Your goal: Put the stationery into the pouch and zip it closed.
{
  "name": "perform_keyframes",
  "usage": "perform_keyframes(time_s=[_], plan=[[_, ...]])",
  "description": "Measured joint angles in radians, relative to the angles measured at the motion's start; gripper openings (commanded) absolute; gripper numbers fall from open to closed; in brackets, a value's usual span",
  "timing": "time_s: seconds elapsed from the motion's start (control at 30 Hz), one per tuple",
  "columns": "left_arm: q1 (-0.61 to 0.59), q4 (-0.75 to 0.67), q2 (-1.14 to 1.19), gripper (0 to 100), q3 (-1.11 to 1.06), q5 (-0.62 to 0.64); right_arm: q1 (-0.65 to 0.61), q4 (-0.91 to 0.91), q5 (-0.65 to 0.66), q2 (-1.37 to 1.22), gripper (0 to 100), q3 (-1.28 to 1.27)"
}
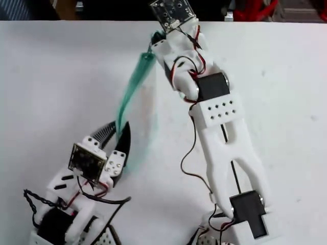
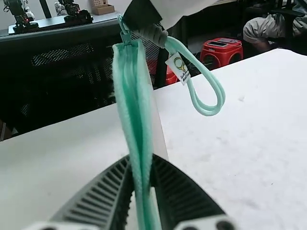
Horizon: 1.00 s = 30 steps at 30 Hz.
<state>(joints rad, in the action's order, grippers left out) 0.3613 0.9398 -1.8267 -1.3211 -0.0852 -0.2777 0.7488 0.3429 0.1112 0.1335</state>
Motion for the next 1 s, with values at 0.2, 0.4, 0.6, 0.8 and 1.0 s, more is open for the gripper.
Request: perform_keyframes(time_s=[0.2, 0.4, 0.6, 0.8, 1.0], plan=[[0.0, 0.003, 0.0, 2, 0.002, 0.0, -0.002, -0.025, 0.0, -0.02, 1.8, -0.002], [0.0, 0.008, 0.0, 2, 0.002, 0.0, 0.002, 0.095, -0.002, 0.006, 21.2, 0.026], [0.02, 0.034, -0.002, 2, 0.003, -0.002, 0.015, 0.439, -0.071, 0.196, 26.2, 0.199], [0.02, 0.037, -0.002, 2, 0.003, -0.002, -0.133, 0.706, -0.301, 0.267, 33.4, 0.376], [0.02, 0.04, -0.002, 2, 0.003, -0.002, -0.321, 0.861, -0.629, 0.178, 36.2, 0.466]])
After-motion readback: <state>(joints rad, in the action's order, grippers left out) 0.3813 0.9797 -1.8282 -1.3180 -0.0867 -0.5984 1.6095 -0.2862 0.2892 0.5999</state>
